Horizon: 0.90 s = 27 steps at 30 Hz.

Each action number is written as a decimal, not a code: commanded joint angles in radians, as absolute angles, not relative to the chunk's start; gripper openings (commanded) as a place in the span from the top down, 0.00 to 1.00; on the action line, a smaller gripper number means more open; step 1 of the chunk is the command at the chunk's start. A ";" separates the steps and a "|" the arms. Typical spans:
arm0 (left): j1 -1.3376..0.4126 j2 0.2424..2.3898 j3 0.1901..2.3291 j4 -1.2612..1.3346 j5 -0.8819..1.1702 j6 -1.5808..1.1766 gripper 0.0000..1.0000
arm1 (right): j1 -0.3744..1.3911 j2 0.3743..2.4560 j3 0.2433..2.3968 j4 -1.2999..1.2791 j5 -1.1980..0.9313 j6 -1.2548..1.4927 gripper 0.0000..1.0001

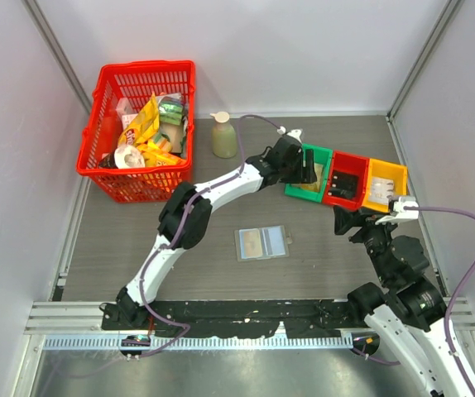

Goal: Take the credit cards out of the card holder
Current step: Place the credit card in the storage box.

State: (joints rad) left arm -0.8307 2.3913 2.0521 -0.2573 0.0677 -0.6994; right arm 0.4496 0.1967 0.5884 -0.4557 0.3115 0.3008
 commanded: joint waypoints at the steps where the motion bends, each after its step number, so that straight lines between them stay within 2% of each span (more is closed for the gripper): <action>1: -0.816 2.206 2.008 -0.279 -0.058 -0.621 0.24 | 0.451 0.245 0.620 -0.423 0.270 0.291 0.22; 6: -0.802 2.015 1.863 -0.270 -0.120 -0.587 0.11 | 0.453 0.331 0.655 -0.422 0.151 0.293 0.23; 13: -0.793 1.718 1.541 -0.233 -0.173 -0.598 0.11 | 0.451 0.478 0.670 -0.387 -0.033 0.299 0.25; 19: -0.776 1.410 1.169 -0.222 -0.222 -0.646 0.11 | 0.462 0.653 0.621 -0.287 -0.224 0.344 0.25; 22: -0.770 1.268 1.028 -0.242 -0.264 -0.664 0.11 | 0.514 0.750 0.600 -0.232 -0.193 0.348 0.25; 27: -0.770 1.076 0.867 -0.331 -0.299 -0.689 0.11 | 0.773 0.957 0.617 -0.184 0.070 0.341 0.25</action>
